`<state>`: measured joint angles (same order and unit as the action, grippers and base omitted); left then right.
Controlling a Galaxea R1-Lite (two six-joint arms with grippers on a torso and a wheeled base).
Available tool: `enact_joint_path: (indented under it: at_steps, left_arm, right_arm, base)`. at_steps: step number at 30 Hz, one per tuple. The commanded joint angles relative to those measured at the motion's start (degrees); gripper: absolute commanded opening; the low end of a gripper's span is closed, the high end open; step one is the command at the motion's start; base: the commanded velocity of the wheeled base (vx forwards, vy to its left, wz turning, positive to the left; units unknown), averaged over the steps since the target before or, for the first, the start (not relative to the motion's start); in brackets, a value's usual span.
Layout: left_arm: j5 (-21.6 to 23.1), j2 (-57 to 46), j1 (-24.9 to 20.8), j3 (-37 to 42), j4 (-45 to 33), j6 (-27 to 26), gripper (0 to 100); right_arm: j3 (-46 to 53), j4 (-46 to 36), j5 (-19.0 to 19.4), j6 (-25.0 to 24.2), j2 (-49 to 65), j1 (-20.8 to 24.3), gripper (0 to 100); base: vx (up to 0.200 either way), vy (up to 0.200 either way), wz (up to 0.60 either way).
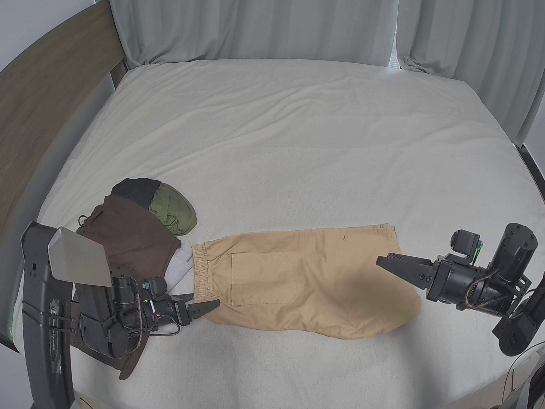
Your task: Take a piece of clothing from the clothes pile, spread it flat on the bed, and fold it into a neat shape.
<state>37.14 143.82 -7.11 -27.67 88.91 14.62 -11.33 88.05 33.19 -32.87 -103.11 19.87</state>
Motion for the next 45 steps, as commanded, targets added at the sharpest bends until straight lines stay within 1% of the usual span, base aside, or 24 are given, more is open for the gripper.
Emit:
enact_joint_path:
  at_steps: [1,5,8,10,13,16,19,22,28,37,38,45]
  left_arm:
    - [-0.1,1.7,-1.3,-0.8,-0.1,1.0,100]
    - [-0.1,1.7,-2.4,-1.5,-0.1,2.6,100]
    - [-1.1,1.6,-4.0,-1.9,-0.1,5.5,100]
    - [-1.4,1.5,-4.5,-2.0,-0.1,6.5,100]
    - [-1.9,1.2,-5.0,-3.4,-0.1,9.8,100]
    - [-2.2,-0.5,-5.3,-3.9,-0.1,14.9,100]
    - [-2.5,-2.5,-5.5,-3.6,-0.1,18.7,100]
    - [-2.6,-3.6,-5.5,-3.5,-0.1,20.7,100]
    - [-3.1,-3.7,-5.5,-3.4,-0.1,21.7,100]
    - [-3.4,-3.5,-5.6,-3.3,-0.1,21.7,100]
    - [-3.4,-3.5,-5.6,-3.3,-0.1,21.7,0]
    - [-3.4,-3.5,-5.1,-3.4,-0.1,21.7,0]
  right_arm:
    - [0.0,0.0,0.0,0.0,-0.1,0.1,100]
    - [0.0,0.0,0.0,0.1,-0.2,0.2,100]
    - [0.2,0.0,-0.1,0.1,-0.3,0.5,100]
    - [0.2,0.0,-0.1,0.1,-0.4,0.6,100]
    - [0.3,0.0,-0.1,0.2,-0.4,0.7,100]
    - [0.3,0.0,-0.1,0.2,-0.4,0.6,100]
    - [0.3,0.0,-0.1,0.2,-0.5,0.7,100]
    - [0.3,0.0,-0.2,0.3,-0.5,0.9,100]
    - [0.3,0.0,-0.2,0.3,-0.8,0.9,100]
    - [0.3,0.0,-0.2,0.3,-1.1,0.9,100]
    - [0.3,0.0,-0.2,0.2,-1.0,0.9,100]
    - [0.4,0.0,-0.2,0.3,-1.1,0.9,100]
  base:
    - [0.000,0.000,0.00]
    - [0.000,0.000,0.00]
    - [0.000,0.000,0.00]
    - [0.000,0.000,0.00]
    - [0.000,0.000,0.00]
    - [0.000,0.000,0.00]
    - [0.000,0.000,0.00]
    - [0.000,0.000,0.00]
    - [0.000,0.000,0.00]
    - [0.000,0.000,0.00]
    - [0.000,0.000,0.00]
    - [0.000,0.000,0.00]
